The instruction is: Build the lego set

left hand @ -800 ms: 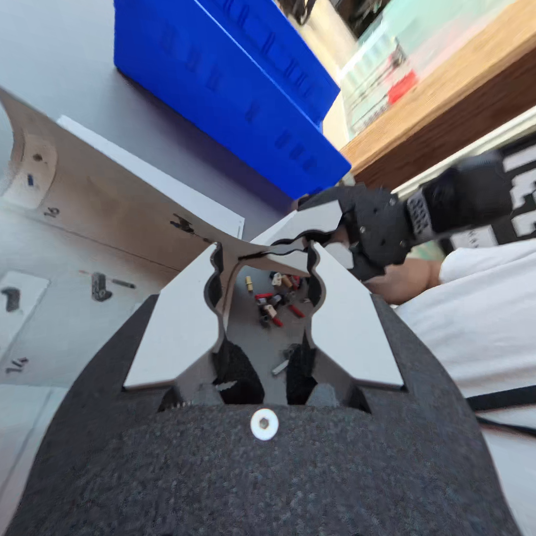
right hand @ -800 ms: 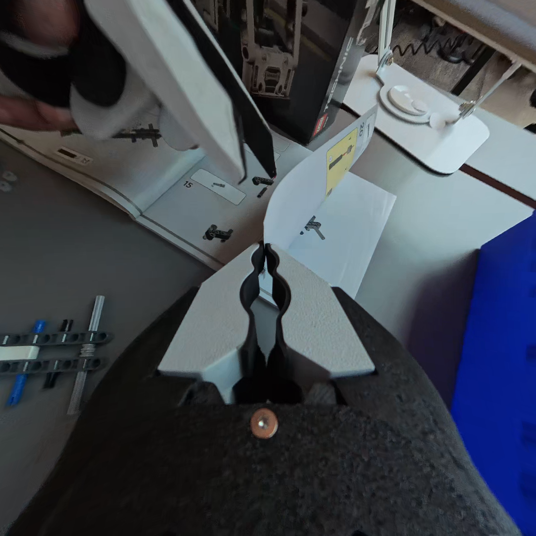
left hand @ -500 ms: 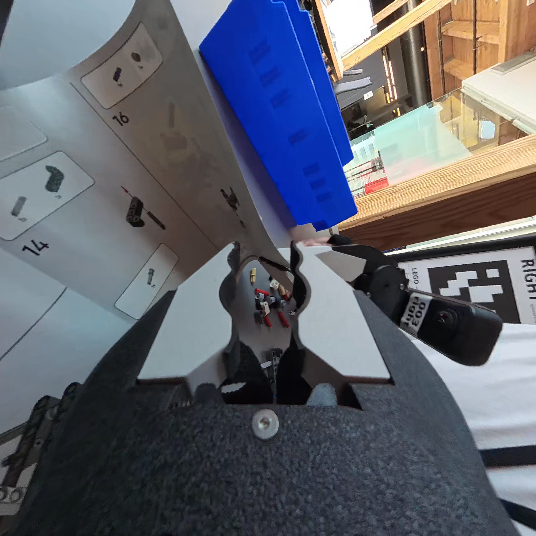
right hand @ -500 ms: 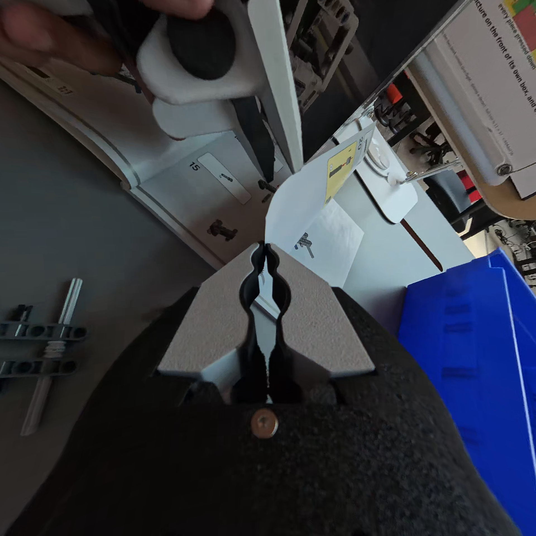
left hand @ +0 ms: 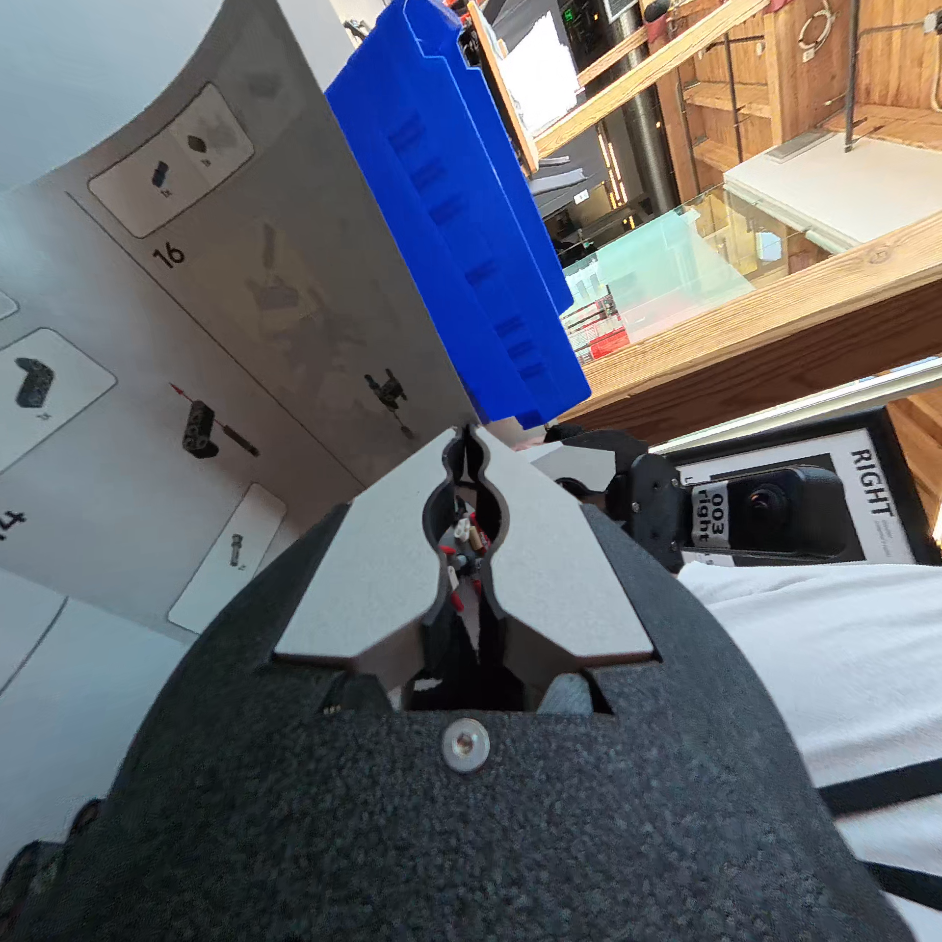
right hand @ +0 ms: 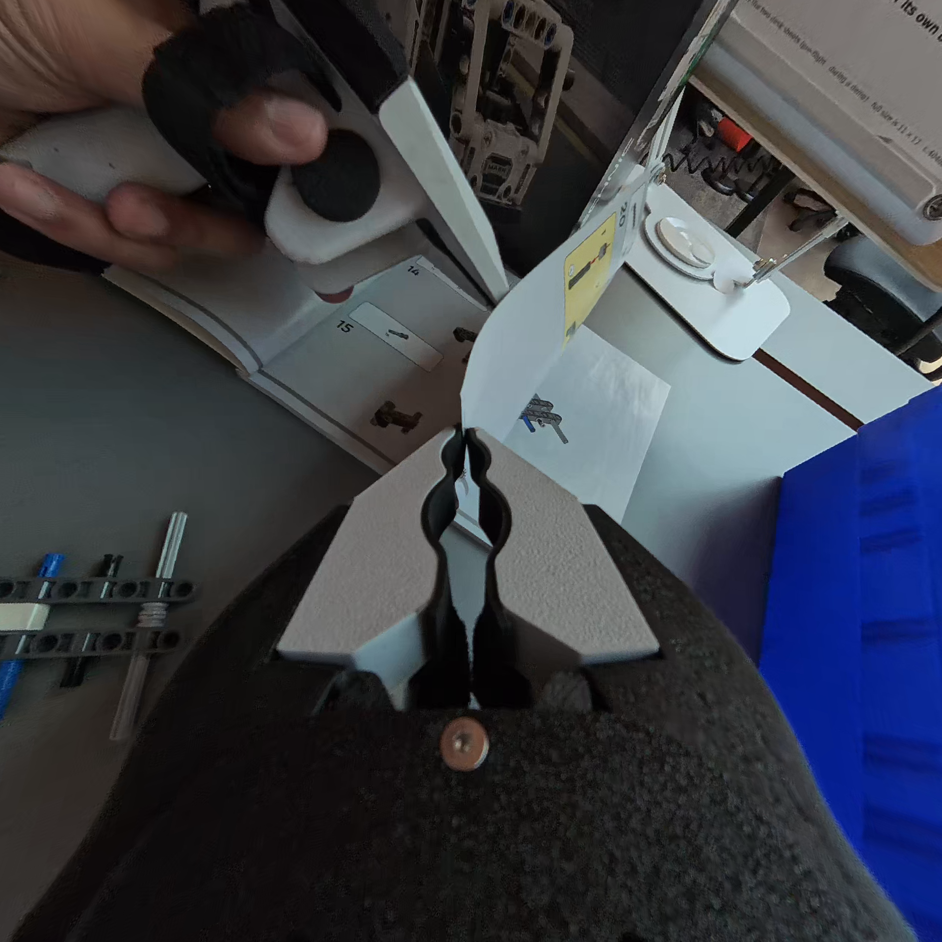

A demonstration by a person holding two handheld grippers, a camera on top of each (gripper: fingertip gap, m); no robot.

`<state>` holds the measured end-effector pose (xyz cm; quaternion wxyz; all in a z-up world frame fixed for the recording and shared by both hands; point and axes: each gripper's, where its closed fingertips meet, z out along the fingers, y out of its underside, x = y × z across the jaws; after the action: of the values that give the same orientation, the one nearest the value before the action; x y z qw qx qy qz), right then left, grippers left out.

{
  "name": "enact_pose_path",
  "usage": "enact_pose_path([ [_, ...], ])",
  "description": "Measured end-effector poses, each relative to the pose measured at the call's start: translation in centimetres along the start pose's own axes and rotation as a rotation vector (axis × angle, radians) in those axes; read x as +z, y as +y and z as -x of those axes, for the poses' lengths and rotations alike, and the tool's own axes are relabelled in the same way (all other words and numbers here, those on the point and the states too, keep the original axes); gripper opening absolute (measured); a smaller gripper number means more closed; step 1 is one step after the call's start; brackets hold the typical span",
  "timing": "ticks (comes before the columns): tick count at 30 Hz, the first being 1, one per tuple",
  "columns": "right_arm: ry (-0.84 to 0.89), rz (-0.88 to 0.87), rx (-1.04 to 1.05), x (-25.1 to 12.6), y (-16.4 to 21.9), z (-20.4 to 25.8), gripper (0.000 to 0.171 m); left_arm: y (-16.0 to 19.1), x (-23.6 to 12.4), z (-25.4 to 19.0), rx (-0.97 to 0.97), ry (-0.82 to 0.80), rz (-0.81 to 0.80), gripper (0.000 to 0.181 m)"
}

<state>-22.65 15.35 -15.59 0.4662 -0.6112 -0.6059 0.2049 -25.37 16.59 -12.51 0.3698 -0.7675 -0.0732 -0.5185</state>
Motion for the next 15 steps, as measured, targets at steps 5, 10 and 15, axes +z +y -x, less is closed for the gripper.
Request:
enact_pose_path([
  [5, -0.037, -0.012, 0.059, -0.07, 0.24, 0.05, 0.0, -0.32, 0.6, -0.39, 0.036, 0.001, 0.015, 0.0],
  [10, -0.052, -0.01, 0.084, -0.05, 0.68, -0.3, 0.0, -0.69, 0.63, -0.77, 0.041, 0.014, 0.004, 0.011],
  [15, -0.069, -0.018, 0.103, -0.1, 0.7, -0.37, 0.0, -0.52, 0.99, -0.13, 0.073, -0.035, 0.02, 0.012],
])
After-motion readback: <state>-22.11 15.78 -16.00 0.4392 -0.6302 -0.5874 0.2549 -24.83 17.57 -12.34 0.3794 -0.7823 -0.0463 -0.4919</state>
